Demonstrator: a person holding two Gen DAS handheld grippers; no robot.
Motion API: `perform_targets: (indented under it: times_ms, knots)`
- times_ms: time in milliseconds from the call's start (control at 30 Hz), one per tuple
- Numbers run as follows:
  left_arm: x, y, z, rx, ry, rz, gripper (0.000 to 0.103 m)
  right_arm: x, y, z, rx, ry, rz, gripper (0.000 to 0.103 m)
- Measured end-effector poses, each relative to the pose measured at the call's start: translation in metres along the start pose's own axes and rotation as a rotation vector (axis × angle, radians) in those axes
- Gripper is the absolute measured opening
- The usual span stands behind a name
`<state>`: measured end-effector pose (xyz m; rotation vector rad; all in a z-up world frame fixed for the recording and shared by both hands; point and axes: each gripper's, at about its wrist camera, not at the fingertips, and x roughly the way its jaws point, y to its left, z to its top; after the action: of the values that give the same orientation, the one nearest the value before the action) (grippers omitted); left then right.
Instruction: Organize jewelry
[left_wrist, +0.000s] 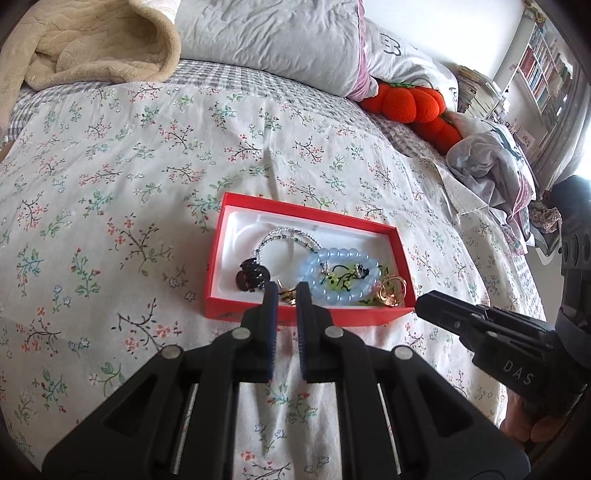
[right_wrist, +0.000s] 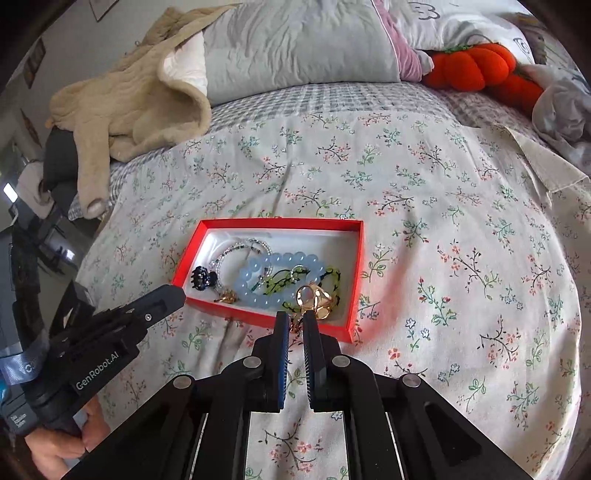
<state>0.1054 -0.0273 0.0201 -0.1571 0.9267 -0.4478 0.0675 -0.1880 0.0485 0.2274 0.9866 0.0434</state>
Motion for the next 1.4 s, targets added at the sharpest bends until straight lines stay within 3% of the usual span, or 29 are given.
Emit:
perform_targets:
  times_ms: [267, 467, 600, 900, 1200, 1267, 1400]
  knots:
    - [0.021, -0.022, 0.006, 0.074, -0.018, 0.040, 0.011, 0.003, -0.020, 0.002, 0.037, -0.004, 0.002, 0.008]
    - [0.019, -0.027, 0.008, 0.074, -0.035, 0.066, 0.012, 0.001, -0.028, 0.005, 0.054, -0.014, 0.016, 0.008]
    - [0.004, -0.025, 0.008, 0.079, -0.047, 0.107, 0.025, 0.001, -0.026, 0.007, 0.052, -0.015, 0.021, 0.008]
    - [-0.014, -0.006, -0.003, 0.077, 0.007, 0.182, 0.041, 0.011, -0.022, 0.021, 0.068, -0.039, 0.009, 0.008]
    - [-0.013, 0.003, -0.011, 0.076, 0.056, 0.203, 0.043, 0.027, -0.015, 0.036, 0.055, -0.076, -0.010, 0.009]
    - [-0.012, 0.004, -0.012, 0.075, 0.071, 0.200, 0.047, 0.028, -0.013, 0.038, 0.056, -0.087, -0.045, 0.010]
    - [-0.016, 0.005, -0.013, 0.072, 0.074, 0.206, 0.058, 0.027, -0.014, 0.038, 0.067, -0.076, -0.029, 0.014]
